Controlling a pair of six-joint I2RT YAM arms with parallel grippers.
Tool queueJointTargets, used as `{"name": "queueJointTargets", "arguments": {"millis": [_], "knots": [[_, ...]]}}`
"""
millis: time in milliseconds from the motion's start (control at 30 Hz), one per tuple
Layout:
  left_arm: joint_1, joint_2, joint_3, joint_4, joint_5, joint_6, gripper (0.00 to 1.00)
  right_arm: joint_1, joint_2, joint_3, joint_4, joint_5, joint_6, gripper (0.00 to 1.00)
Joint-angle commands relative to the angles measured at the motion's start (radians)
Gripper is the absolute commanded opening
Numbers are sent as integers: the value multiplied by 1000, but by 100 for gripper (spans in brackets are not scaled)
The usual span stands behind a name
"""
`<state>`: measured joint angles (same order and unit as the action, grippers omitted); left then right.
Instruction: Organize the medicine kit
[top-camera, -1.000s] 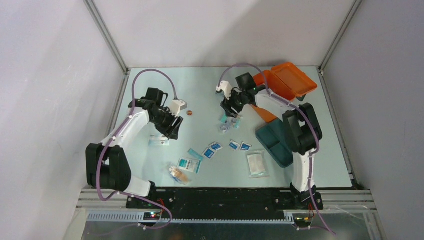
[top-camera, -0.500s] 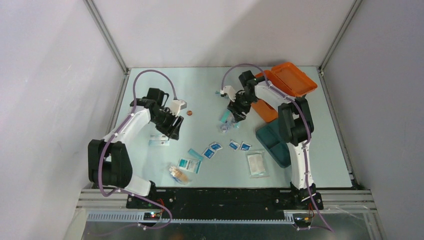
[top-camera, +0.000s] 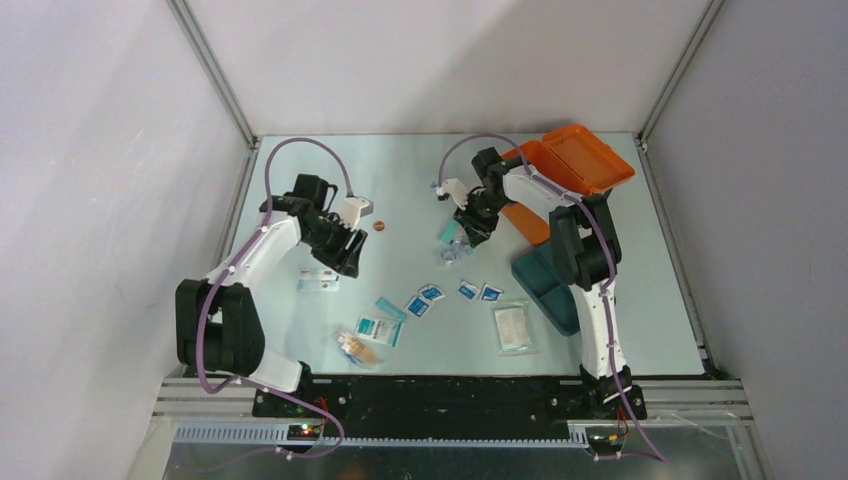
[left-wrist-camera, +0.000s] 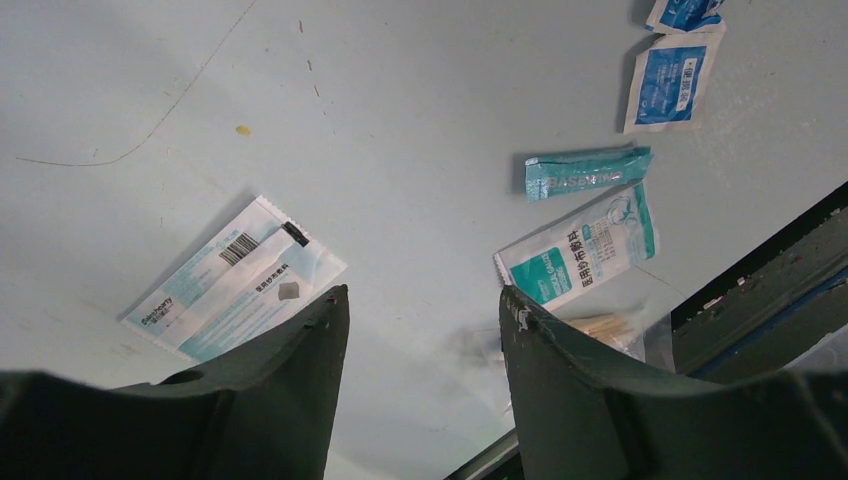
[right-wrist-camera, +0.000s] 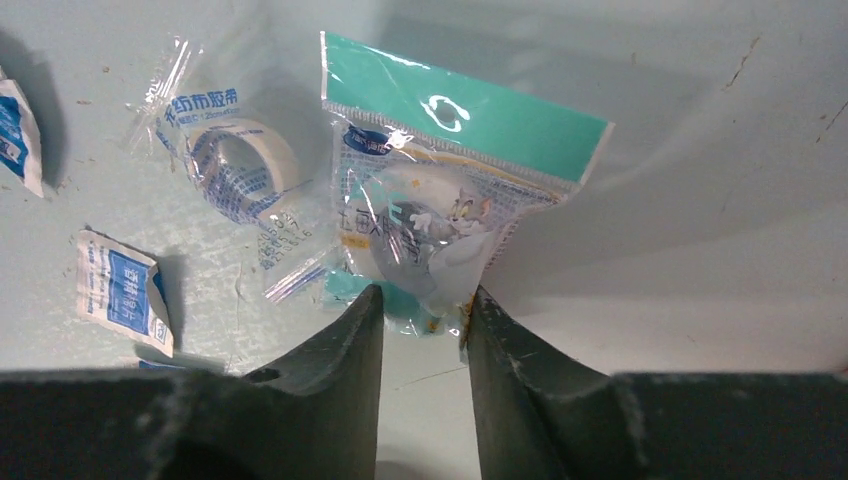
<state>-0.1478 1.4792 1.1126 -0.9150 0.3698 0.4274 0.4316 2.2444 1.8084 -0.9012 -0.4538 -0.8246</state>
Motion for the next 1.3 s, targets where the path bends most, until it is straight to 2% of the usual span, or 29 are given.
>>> {"name": "queueJointTargets", "arguments": {"millis": [0, 67, 167, 233, 400, 633, 800, 900, 1033, 1167, 1267], "knots": [[7, -19, 21, 15, 11, -13, 62, 6, -12, 21, 20, -9, 62, 32], [6, -17, 20, 16, 15, -11, 62, 7, -31, 47, 4, -31, 90, 24], [6, -4, 26, 16, 25, -10, 62, 11, -62, 100, -20, -67, 132, 6], [6, 8, 36, 15, 32, -12, 62, 11, -86, 132, -34, -96, 168, 0], [7, 37, 75, 16, 41, -10, 62, 0, -175, 158, -6, -179, 297, 0], [7, 87, 142, 10, 47, -25, 62, -127, -354, 60, 169, -202, 659, 0], [7, 128, 192, 1, 53, -52, 62, -263, -484, -94, 280, -21, 919, 0], [6, 155, 221, -3, 40, -70, 62, -320, -516, -154, 279, 140, 1162, 0], [7, 170, 243, -16, 6, -86, 62, -334, -550, -240, 266, 277, 1286, 0], [6, 169, 252, -40, -13, -91, 62, -354, -514, -221, 225, 415, 1410, 0], [6, 173, 260, -60, -31, -94, 62, -361, -461, -193, 197, 436, 1489, 0]]}}
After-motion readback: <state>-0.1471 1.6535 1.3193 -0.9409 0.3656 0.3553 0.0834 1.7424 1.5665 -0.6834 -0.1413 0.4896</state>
